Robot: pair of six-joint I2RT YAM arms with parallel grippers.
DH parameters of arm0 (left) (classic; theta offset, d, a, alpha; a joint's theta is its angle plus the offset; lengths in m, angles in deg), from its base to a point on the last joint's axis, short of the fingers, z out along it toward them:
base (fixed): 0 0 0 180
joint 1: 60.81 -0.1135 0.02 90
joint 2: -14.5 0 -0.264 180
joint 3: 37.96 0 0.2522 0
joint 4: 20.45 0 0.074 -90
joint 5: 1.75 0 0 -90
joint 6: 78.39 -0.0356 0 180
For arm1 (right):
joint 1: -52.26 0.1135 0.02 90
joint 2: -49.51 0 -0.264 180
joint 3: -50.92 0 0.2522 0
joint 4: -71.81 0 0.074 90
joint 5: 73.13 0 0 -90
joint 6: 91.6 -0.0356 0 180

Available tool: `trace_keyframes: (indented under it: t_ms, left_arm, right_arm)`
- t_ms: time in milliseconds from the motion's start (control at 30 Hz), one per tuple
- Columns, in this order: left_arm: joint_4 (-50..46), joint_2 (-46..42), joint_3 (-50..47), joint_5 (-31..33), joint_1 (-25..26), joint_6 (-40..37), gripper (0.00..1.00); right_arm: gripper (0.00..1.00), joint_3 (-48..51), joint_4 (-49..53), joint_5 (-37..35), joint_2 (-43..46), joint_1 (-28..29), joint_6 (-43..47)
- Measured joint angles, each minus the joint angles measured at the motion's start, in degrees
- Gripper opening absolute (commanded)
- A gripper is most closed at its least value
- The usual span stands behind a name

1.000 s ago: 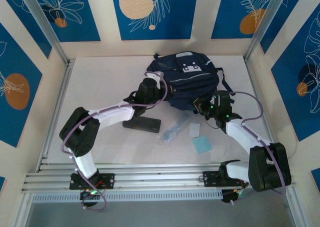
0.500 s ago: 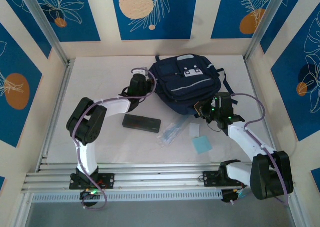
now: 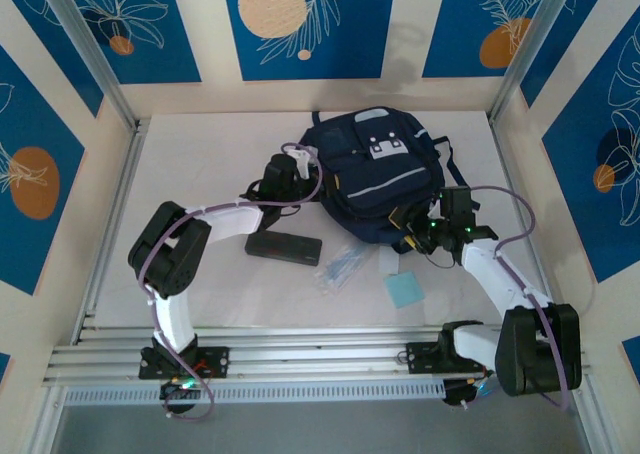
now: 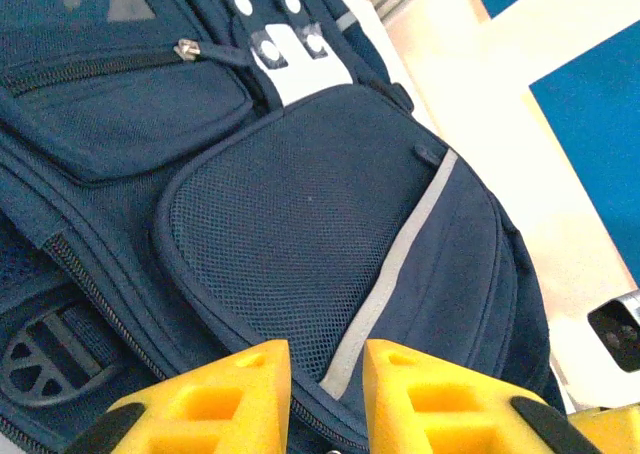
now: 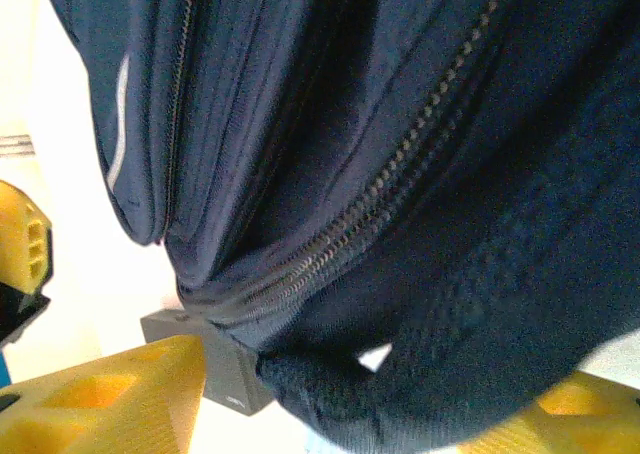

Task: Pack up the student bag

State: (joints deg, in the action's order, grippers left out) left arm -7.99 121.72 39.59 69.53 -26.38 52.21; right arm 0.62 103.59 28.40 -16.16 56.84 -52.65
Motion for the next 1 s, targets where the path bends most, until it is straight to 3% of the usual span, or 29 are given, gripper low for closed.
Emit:
trace_keyframes:
  t_ms: [300,600,800,900,1000]
  left_arm:
    - [-8.74,-3.13,0.00,1.90,0.48,-3.08,0.34]
    - [-16.92,-6.84,0.00,5.44,1.01,-10.05,0.60]
    - [-20.41,-8.04,0.00,6.25,1.11,-12.52,0.64]
    - [-21.44,-8.76,0.00,6.58,1.42,-13.46,0.64]
    - [-22.18,-9.16,0.00,6.80,2.10,-14.64,0.64]
  right_arm:
    - [0.65,-8.09,7.28,0.81,0.96,-0.11,2.62]
    - [0.64,-13.25,2.43,1.64,-7.93,-0.33,0.52]
    - [0.64,-13.18,-1.75,1.46,-14.97,-0.31,-2.27]
    - [0.60,-13.18,-4.48,0.48,-18.21,-0.24,-3.48]
    - [0.49,-13.77,-6.56,-1.53,-22.10,-0.20,-4.72]
